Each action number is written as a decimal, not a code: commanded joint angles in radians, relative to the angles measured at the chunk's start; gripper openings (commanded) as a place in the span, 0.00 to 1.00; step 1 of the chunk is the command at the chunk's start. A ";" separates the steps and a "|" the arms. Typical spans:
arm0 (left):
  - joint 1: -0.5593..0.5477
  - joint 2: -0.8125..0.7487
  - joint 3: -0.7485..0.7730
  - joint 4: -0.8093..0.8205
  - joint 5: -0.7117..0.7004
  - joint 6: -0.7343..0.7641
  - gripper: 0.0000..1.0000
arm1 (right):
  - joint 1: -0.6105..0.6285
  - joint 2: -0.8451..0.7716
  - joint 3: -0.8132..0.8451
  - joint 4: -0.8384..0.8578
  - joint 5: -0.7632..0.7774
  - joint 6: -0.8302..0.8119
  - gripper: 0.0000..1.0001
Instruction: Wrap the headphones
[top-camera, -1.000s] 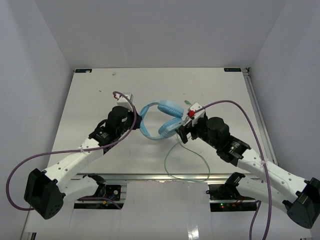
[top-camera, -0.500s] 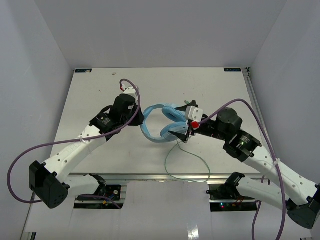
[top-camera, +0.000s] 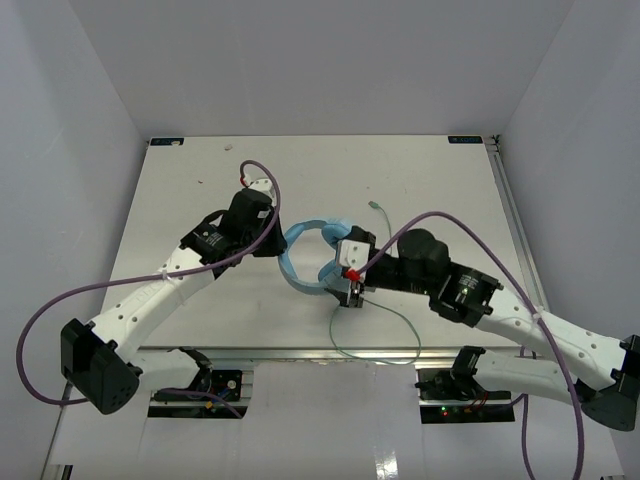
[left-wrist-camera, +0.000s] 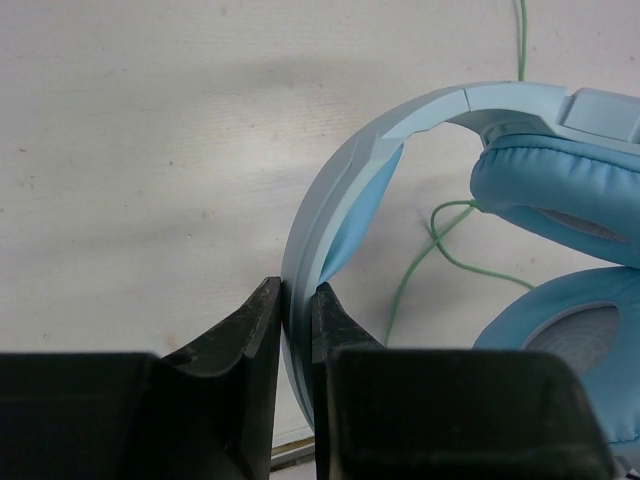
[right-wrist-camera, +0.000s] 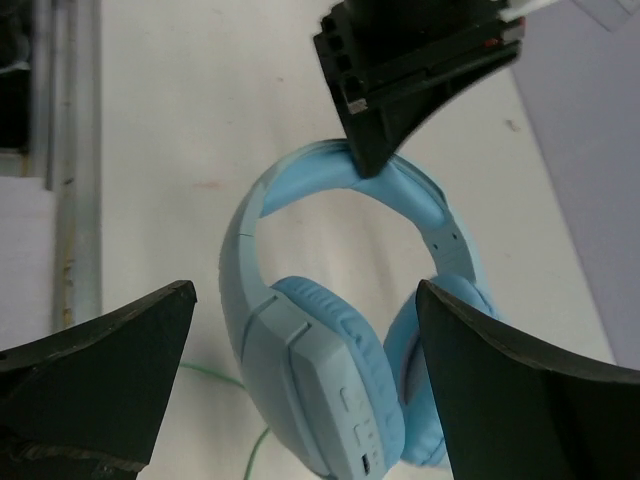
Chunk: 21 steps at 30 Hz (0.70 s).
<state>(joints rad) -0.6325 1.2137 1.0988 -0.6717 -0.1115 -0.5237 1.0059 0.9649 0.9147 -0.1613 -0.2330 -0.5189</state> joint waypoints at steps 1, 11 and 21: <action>0.047 0.007 0.101 0.027 0.012 -0.139 0.00 | 0.211 -0.060 -0.130 0.285 0.656 -0.016 0.95; 0.136 0.095 0.204 -0.026 0.199 -0.260 0.00 | 0.377 -0.078 -0.373 0.639 0.811 -0.313 0.90; 0.137 0.028 0.155 -0.007 0.233 -0.314 0.00 | 0.444 0.090 -0.349 0.836 0.821 -0.606 0.91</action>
<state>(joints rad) -0.4969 1.3219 1.2459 -0.7486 0.0487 -0.7739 1.4398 1.0064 0.5083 0.5659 0.5803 -0.9970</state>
